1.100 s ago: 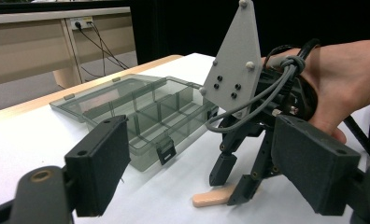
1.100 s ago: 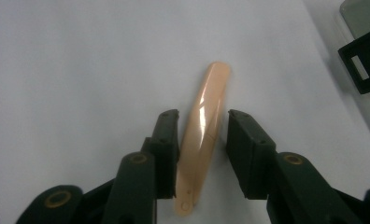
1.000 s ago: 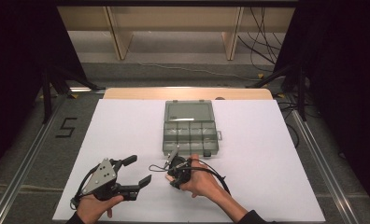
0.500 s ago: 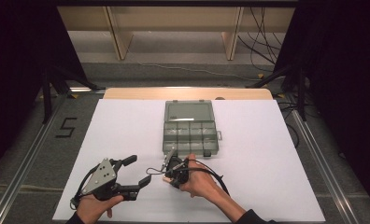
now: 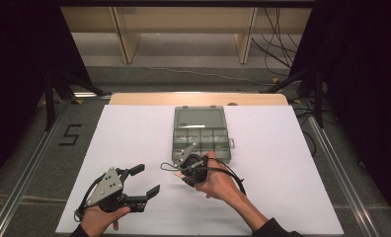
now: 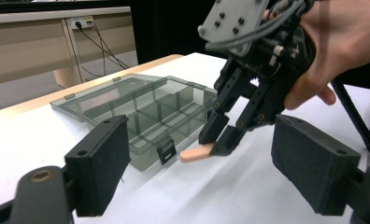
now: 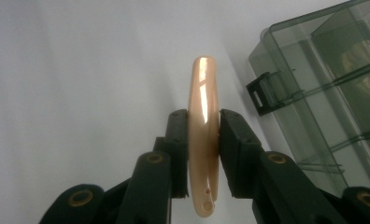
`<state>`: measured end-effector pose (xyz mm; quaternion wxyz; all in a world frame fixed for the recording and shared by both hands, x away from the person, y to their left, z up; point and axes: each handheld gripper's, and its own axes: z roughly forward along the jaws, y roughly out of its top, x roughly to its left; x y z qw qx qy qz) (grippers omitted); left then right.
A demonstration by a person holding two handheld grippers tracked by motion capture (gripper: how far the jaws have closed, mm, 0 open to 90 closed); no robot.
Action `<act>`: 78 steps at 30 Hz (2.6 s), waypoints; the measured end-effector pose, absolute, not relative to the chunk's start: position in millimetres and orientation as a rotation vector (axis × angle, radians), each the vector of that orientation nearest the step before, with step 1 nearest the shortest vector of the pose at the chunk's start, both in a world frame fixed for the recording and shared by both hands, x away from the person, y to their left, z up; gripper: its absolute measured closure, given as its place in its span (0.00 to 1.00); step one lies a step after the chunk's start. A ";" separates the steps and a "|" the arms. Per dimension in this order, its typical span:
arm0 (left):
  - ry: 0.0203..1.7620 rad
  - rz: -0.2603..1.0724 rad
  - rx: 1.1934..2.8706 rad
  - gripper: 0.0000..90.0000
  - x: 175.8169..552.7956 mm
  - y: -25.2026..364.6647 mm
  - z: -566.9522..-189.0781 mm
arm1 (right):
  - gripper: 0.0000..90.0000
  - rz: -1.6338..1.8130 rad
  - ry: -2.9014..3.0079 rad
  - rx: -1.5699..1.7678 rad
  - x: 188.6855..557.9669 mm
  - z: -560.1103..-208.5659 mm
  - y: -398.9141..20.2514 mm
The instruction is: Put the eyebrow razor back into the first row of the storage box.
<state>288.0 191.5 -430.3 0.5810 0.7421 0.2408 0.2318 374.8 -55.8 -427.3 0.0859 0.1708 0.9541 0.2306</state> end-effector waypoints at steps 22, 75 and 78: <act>0.494 0.652 1.767 0.21 294.0 196.5 -427.3 | 0.82 0.778 2.741 0.543 389.0 -394.5 -77.5; 0.567 0.546 1.737 0.21 289.2 193.3 -431.4 | 0.82 0.769 2.569 0.697 478.4 -359.1 -84.8; 0.536 0.569 1.750 0.21 291.2 194.7 -430.5 | 0.82 0.760 2.565 0.708 485.6 -360.9 -83.7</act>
